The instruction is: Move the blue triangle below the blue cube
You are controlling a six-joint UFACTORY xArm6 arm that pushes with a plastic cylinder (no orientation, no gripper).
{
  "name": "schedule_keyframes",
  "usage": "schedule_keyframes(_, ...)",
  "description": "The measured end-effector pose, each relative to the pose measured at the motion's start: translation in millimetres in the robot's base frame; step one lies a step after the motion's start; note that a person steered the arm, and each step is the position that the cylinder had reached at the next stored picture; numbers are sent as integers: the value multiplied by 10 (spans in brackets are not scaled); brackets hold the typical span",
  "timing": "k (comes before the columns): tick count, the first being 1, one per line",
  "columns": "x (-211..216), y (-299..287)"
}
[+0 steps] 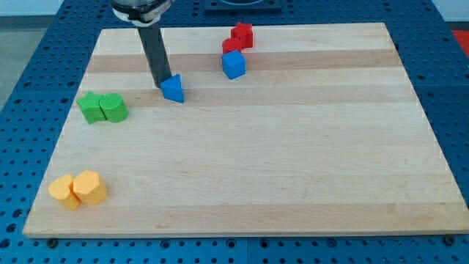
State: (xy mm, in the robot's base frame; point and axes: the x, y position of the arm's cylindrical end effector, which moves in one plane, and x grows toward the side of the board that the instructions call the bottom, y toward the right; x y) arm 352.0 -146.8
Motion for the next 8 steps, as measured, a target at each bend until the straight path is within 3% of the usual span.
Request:
schedule_keyframes(1,87,-65)
schedule_keyframes(3,165,586)
schedule_keyframes(6,649,-5)
schedule_keyframes(8,563,632)
